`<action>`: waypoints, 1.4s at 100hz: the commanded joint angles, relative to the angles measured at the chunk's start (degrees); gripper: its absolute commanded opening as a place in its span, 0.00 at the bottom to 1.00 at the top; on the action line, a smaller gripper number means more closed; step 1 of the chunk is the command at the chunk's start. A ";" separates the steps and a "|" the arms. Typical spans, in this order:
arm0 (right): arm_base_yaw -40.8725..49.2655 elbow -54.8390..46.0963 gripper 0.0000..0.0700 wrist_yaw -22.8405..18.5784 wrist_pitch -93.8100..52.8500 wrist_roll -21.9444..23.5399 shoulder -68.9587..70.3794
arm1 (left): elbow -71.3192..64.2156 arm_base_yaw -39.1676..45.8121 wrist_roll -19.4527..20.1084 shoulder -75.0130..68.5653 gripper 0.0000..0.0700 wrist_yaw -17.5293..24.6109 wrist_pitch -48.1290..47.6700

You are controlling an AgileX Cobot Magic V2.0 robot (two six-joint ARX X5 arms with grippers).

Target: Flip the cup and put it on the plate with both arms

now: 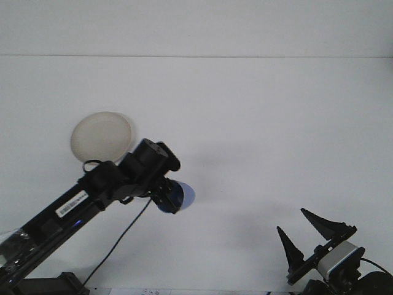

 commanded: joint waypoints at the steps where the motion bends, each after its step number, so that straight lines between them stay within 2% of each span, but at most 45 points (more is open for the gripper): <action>1: 0.52 0.20 0.69 0.92 0.52 -0.20 0.17 | 2.54 4.31 2.64 0.11 0.01 -0.55 -1.86; 13: 0.52 0.20 0.69 1.44 0.52 -0.20 0.17 | 5.70 15.02 4.13 -0.07 0.01 -2.14 -5.18; 25: 0.52 0.20 0.69 1.42 0.52 -0.20 0.17 | 6.47 25.55 4.28 0.85 0.01 -2.19 -3.43; 49: 0.52 0.20 0.69 1.42 0.48 0.87 0.17 | 8.39 40.48 0.90 8.50 0.01 -2.14 2.16; 55: 0.52 0.20 0.69 1.42 0.33 0.87 0.17 | 9.88 42.36 -0.31 11.63 0.01 -2.14 1.38; 83: 0.52 0.20 0.69 1.46 -0.63 1.36 0.17 | 15.85 44.50 -0.44 22.71 0.01 -2.14 1.03; 116: 0.52 0.20 0.69 1.70 -1.20 2.19 0.17 | 16.33 44.52 -1.36 27.87 0.01 -2.14 2.64; 123: 0.52 0.20 0.69 1.81 -1.20 2.19 0.17 | 16.33 44.52 -1.38 27.87 0.06 -2.14 4.33; 134: 0.52 0.20 0.69 2.75 -1.22 2.23 0.17 | 16.35 44.52 -2.78 27.87 0.34 -2.14 5.18; 140: 0.52 0.20 0.69 2.75 -1.22 2.23 0.17 | 16.35 44.52 -3.21 27.91 0.44 -1.97 4.94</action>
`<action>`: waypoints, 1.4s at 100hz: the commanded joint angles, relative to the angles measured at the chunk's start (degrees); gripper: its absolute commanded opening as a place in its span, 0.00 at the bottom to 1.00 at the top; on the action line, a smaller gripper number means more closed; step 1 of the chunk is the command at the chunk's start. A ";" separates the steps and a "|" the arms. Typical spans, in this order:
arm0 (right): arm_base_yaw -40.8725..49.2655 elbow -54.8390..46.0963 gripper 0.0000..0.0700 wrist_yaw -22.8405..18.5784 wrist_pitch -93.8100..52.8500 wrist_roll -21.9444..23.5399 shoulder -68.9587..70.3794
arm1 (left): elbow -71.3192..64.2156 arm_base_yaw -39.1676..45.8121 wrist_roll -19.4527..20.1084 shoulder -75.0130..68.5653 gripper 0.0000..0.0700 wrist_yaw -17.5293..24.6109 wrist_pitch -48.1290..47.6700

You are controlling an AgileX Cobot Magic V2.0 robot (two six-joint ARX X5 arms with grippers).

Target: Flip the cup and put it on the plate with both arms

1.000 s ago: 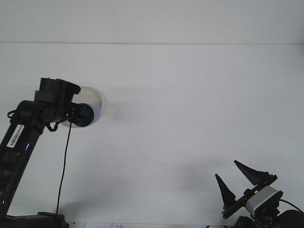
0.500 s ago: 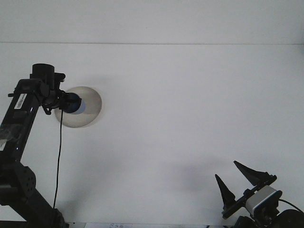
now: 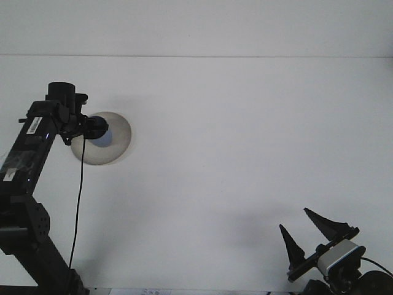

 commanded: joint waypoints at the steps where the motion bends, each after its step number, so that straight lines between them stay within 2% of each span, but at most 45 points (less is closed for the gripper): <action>1: 0.52 0.20 0.69 0.07 0.48 1.03 0.17 | 1.40 0.15 -1.62 0.96 0.46 0.28 -0.13; 23: 0.52 0.20 0.69 0.07 0.48 1.05 0.17 | 2.99 0.15 -2.19 0.94 0.72 0.28 -0.85; 35: 0.52 0.09 0.69 0.07 0.52 1.03 0.17 | 6.60 0.15 -4.02 0.57 0.79 0.28 -3.10; 67: 0.52 -0.17 0.69 0.07 0.61 1.01 0.17 | 14.91 0.15 -6.43 -10.75 0.79 0.59 -5.46; 88: 0.52 -0.17 0.69 0.28 0.77 1.01 0.17 | 13.66 -1.22 -7.56 -27.21 0.78 6.08 -7.26; 101: 0.52 -0.17 0.69 0.28 1.09 1.01 0.17 | 5.55 -3.26 -9.25 -39.76 0.78 7.45 -3.30; 130: 0.52 -0.17 0.69 1.51 3.52 0.96 0.17 | -28.39 -10.34 -10.80 -69.02 0.78 7.45 6.23; 140: 0.52 -0.17 0.69 1.49 4.33 1.07 0.17 | -38.82 -10.71 -13.22 -77.00 0.78 7.43 8.76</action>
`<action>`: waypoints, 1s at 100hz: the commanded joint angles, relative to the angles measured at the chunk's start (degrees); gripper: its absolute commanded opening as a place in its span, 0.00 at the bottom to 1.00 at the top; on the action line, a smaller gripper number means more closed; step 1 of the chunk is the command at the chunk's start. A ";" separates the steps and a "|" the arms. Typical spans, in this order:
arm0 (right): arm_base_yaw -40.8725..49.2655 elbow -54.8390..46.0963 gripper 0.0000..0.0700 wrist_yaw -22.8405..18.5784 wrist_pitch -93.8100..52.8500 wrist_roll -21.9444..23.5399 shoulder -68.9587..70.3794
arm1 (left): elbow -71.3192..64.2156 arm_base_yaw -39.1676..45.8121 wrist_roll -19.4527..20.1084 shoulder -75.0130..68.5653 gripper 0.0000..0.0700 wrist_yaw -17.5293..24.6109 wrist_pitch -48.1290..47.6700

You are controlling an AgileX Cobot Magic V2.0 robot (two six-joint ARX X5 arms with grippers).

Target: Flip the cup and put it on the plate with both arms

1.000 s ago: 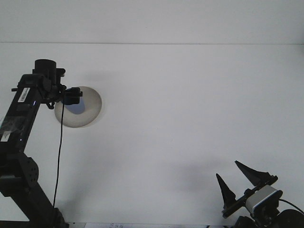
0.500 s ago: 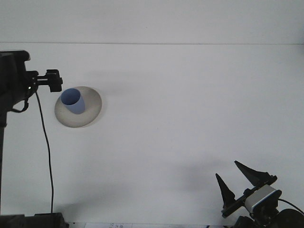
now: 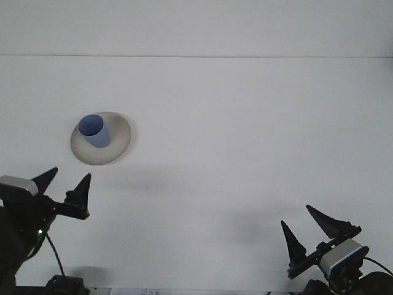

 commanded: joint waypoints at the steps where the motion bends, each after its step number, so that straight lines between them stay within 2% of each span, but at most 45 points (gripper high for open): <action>1: 0.52 0.17 0.69 0.13 0.98 1.05 0.17 | -6.80 -0.11 -2.80 -4.26 0.78 0.31 2.01; 9: 0.52 0.17 0.69 0.13 1.01 1.18 0.17 | -14.16 -0.11 -5.88 -10.05 0.78 0.44 3.72; 18: 0.52 0.17 0.69 0.13 0.90 1.18 0.17 | -19.10 -0.11 -7.34 -14.38 0.77 1.53 3.61; 24: 0.52 0.17 0.68 0.15 0.68 1.16 0.17 | -21.20 -0.11 -7.76 -16.63 0.72 1.53 3.28; 27: 0.52 0.17 0.61 0.15 0.61 1.16 0.17 | -21.88 -0.11 -7.87 -17.51 0.63 1.53 2.99; 28: 0.52 0.17 0.57 0.15 0.59 1.16 0.20 | -22.03 -0.11 -7.87 -17.84 0.55 1.53 2.78; 29: 0.52 0.17 0.53 0.15 0.57 1.18 0.22 | -22.08 -0.11 -7.85 -17.94 0.52 1.53 2.69; 37: 0.52 0.17 0.02 0.17 0.44 1.18 0.26 | -22.21 -0.11 -7.78 -19.15 0.01 1.55 1.81; 38: 0.52 0.17 0.00 0.17 0.42 1.16 0.26 | -22.21 -0.11 -7.80 -19.28 0.00 1.60 1.81; 42: 0.52 0.17 0.01 0.20 0.39 1.20 0.26 | -22.21 -0.13 -7.82 -19.69 0.03 1.60 1.90; 100: 0.52 0.24 0.01 0.20 1.86 2.03 0.24 | -22.16 -0.11 -7.82 -20.65 0.02 1.55 2.38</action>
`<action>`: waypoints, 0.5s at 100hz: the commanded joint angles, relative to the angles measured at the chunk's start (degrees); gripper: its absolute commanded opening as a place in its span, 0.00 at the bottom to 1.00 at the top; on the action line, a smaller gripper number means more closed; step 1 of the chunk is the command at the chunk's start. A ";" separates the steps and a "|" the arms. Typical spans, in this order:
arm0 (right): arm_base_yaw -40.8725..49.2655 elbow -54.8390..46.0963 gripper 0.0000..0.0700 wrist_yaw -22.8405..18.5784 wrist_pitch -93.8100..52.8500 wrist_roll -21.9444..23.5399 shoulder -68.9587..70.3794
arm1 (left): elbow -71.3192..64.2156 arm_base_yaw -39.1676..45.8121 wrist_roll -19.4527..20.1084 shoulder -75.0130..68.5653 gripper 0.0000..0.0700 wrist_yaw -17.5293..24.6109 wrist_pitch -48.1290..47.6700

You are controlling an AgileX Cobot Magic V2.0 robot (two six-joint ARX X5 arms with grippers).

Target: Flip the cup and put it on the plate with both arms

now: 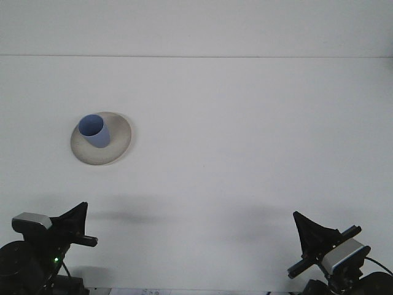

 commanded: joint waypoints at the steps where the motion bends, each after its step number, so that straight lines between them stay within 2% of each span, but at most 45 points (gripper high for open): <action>1: 0.52 0.24 0.01 0.15 0.85 0.74 0.24 | 0.76 -0.07 -0.35 -0.20 0.02 0.24 0.57; 25: 0.52 0.24 0.01 0.15 0.85 0.74 0.24 | 0.74 0.04 -0.15 -0.35 0.02 0.24 0.57; 28: 0.52 0.24 0.01 0.15 0.85 0.74 0.24 | 0.68 0.11 1.92 -0.48 0.02 0.04 0.59; 32: 0.52 0.24 0.01 0.13 0.85 0.74 0.24 | 0.20 0.46 6.58 -0.96 0.02 -0.39 1.25; 42: 0.52 0.24 0.01 0.15 0.85 0.74 0.24 | -4.94 1.27 12.33 -3.13 0.02 -0.96 7.48; 50: 0.52 0.24 0.01 0.15 0.85 0.74 0.24 | -11.98 1.84 15.61 -6.19 0.02 -4.31 15.63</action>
